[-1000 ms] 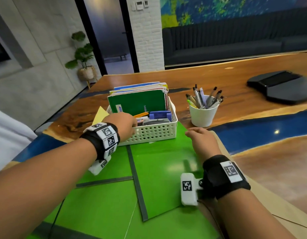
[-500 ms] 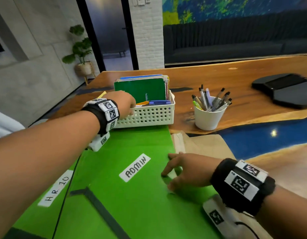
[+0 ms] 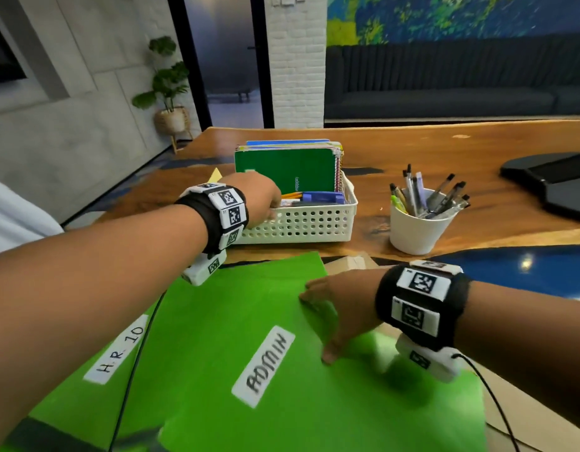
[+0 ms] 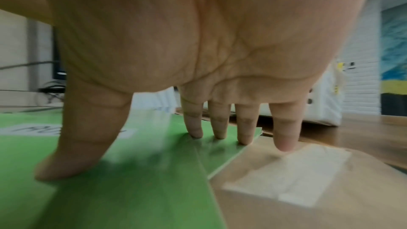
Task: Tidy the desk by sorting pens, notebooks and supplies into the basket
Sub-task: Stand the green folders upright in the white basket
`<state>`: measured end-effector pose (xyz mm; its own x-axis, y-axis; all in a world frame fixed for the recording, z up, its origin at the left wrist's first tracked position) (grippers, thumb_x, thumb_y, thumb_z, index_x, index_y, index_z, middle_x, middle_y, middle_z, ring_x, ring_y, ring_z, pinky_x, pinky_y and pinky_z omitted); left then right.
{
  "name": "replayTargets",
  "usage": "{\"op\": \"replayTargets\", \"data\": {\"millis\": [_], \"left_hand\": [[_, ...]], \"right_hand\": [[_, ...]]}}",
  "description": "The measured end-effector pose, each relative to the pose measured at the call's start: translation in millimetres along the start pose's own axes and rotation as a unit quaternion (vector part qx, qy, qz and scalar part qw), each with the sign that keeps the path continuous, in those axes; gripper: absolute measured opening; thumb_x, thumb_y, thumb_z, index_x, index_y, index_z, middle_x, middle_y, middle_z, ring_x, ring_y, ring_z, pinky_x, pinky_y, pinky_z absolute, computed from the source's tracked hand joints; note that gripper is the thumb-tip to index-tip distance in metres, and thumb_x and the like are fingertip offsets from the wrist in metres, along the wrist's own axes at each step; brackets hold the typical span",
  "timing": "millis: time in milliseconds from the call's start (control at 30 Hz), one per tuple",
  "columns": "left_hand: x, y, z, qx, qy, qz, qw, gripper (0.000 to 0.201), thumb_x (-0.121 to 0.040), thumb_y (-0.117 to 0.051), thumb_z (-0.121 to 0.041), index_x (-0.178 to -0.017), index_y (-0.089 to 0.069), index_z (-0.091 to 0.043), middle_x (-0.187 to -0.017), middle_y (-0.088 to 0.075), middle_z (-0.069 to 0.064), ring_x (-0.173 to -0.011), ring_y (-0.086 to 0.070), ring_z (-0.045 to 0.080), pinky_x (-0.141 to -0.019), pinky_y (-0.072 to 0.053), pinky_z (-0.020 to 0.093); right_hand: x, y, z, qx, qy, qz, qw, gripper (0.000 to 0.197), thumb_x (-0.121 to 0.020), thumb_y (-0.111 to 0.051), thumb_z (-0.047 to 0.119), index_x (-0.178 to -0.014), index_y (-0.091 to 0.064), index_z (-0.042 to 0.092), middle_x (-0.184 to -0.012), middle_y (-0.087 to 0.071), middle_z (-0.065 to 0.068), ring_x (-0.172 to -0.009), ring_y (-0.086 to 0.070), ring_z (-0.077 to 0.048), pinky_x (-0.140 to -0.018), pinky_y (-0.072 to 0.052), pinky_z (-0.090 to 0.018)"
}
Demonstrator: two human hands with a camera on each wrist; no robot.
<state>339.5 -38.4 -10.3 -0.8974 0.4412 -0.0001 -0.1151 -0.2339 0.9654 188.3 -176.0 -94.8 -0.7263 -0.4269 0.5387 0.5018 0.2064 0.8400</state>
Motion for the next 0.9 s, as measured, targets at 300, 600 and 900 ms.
{"op": "replayTargets", "data": {"millis": [300,600,900], "left_hand": [[21,-15,-29,0.023,-0.040,0.062,0.997,0.017,-0.097,-0.060,-0.031,-0.110,-0.070,-0.029,-0.095,-0.062,-0.006,-0.090,-0.059,0.022,-0.074,-0.047,0.031],[124,-4,-29,0.117,-0.014,0.071,0.990,0.026,-0.084,-0.069,-0.051,-0.104,-0.063,-0.035,-0.093,-0.059,-0.011,-0.085,-0.057,0.014,-0.062,-0.037,0.026],[233,-88,27,0.067,0.145,0.290,0.944,0.100,-0.075,-0.061,-0.076,-0.149,-0.027,-0.018,-0.135,-0.057,0.006,-0.116,-0.059,0.024,-0.094,-0.050,0.033]], "right_hand": [[28,-12,18,-0.015,0.050,-0.023,0.998,0.102,-0.059,-0.081,0.072,-0.147,-0.037,0.044,-0.146,-0.040,0.008,-0.131,-0.040,-0.022,-0.105,-0.046,-0.052],[39,-24,36,0.004,-0.024,-0.019,1.000,0.085,-0.068,-0.087,0.053,-0.136,-0.049,0.020,-0.126,-0.060,-0.002,-0.108,-0.059,-0.024,-0.094,-0.054,-0.041],[40,-22,35,-0.013,-0.104,-0.023,0.994,0.074,-0.075,-0.082,0.051,-0.131,-0.055,0.013,-0.125,-0.058,-0.007,-0.106,-0.062,-0.027,-0.089,-0.056,-0.038]]}}
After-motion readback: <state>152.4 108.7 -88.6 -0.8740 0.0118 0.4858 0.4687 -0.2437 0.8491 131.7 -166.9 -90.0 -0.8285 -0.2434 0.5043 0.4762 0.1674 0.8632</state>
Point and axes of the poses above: each hand's wrist, its own x-axis away from the middle knuckle, its own y-axis out of the back of the hand, z = x × y, the point moved 6 cm from there along -x, towards the middle knuckle
